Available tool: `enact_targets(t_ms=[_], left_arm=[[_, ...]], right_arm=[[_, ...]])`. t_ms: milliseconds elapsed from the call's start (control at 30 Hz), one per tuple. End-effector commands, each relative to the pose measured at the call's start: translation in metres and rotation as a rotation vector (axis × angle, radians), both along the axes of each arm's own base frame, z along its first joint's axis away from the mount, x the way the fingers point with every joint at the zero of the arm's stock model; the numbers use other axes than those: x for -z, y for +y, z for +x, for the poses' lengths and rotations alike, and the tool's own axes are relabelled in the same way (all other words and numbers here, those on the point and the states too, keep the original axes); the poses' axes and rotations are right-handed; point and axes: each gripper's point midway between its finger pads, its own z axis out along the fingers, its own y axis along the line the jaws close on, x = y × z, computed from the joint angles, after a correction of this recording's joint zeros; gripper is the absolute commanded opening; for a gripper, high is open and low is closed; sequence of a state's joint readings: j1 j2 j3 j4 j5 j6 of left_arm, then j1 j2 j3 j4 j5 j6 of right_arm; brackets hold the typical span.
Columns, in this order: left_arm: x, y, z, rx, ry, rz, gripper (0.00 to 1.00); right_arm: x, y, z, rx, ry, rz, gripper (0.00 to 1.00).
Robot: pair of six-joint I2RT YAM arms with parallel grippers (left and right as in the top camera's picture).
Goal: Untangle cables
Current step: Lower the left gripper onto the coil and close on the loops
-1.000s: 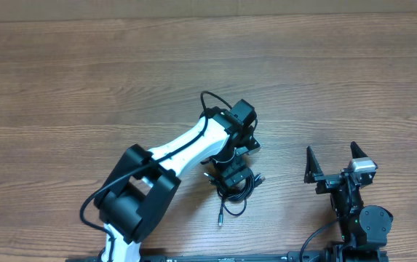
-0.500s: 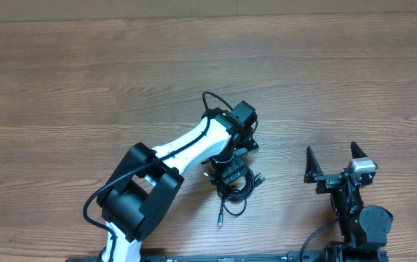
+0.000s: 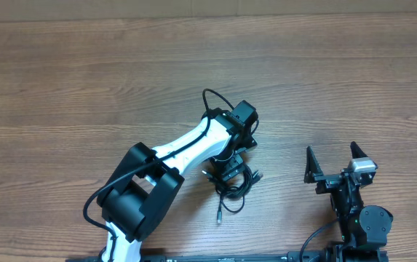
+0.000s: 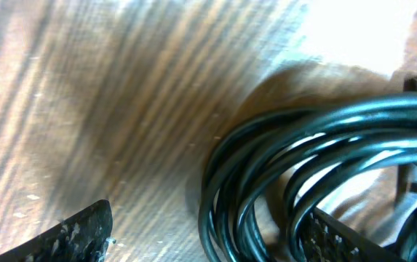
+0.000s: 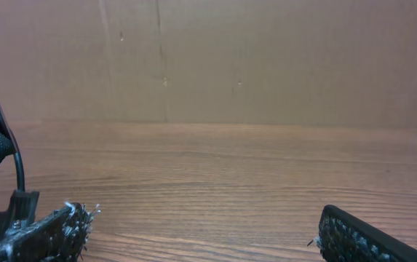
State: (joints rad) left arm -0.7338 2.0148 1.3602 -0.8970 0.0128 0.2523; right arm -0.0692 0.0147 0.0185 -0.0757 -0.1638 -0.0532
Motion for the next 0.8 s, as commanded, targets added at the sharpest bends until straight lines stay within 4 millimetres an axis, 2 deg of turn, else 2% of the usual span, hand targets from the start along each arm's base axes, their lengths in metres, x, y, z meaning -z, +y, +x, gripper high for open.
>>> enact_targets(t_ms=[0,233,567,767], left_arm=[[0.009,0.012,0.008,-0.06,-0.054,0.083,0.82],[0.009,0.014,0.015,-0.182,-0.092,0.091,0.84],[0.007,-0.023,-0.021,-0.087,0.126,-0.108,0.9],[0.009,-0.015,-0.014,-0.087,0.083,-0.064,0.9]], right_arm=[[0.002,0.0,0.0,0.005,-0.005,-0.005,1.0],[0.002,0.0,0.0,0.005,-0.005,-0.005,1.0],[0.002,0.0,0.0,0.005,-0.005,-0.005,1.0],[0.002,0.0,0.0,0.005,-0.005,-0.005,1.0]])
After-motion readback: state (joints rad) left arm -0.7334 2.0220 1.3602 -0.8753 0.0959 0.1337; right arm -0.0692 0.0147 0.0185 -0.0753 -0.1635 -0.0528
